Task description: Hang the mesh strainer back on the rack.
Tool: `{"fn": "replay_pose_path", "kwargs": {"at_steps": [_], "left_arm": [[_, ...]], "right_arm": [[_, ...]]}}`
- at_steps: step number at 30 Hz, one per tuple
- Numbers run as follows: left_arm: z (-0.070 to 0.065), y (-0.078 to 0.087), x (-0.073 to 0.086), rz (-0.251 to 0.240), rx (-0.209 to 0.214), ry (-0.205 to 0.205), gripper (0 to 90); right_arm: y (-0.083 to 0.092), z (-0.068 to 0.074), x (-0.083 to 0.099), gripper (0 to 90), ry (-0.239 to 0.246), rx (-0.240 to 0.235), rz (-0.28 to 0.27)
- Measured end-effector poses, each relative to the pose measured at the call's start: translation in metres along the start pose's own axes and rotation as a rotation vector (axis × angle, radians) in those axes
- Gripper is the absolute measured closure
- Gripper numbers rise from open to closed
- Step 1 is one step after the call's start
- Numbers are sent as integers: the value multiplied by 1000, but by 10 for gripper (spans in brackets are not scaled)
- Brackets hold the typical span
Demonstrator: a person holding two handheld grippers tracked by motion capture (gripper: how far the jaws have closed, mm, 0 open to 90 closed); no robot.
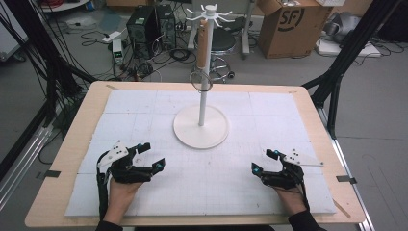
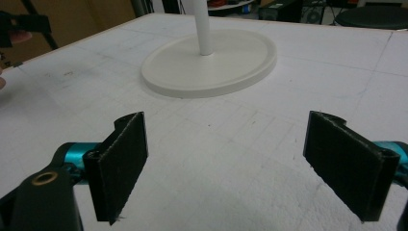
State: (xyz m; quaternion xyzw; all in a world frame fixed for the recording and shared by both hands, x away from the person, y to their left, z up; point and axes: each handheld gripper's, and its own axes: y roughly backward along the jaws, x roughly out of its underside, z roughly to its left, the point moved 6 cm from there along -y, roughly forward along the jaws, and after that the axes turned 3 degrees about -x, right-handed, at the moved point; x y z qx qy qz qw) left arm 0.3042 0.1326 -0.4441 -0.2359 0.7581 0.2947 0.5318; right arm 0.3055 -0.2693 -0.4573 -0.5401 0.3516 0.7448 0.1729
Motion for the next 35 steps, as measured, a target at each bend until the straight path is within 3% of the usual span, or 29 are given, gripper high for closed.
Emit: {"fn": "replay_pose_path", "kwargs": {"at_steps": [9, 14, 16, 28, 35], "left_arm": [[-2, 1, 19, 74, -71, -9, 63], [-3, -1, 21, 92, -79, -23, 63], [-1, -2, 23, 110, -83, -11, 63], [4, 0, 26, 119, -116, -2, 63], [3, 1, 25, 108, -112, -10, 63]], "right_arm": [[-1, 1, 0, 149, -2, -4, 4], [-1, 1, 1, 149, -4, -9, 8], [-2, 1, 1, 149, -2, -10, 6], [-3, 1, 2, 149, -4, -11, 15], [-3, 1, 2, 148, -7, -10, 14]]}}
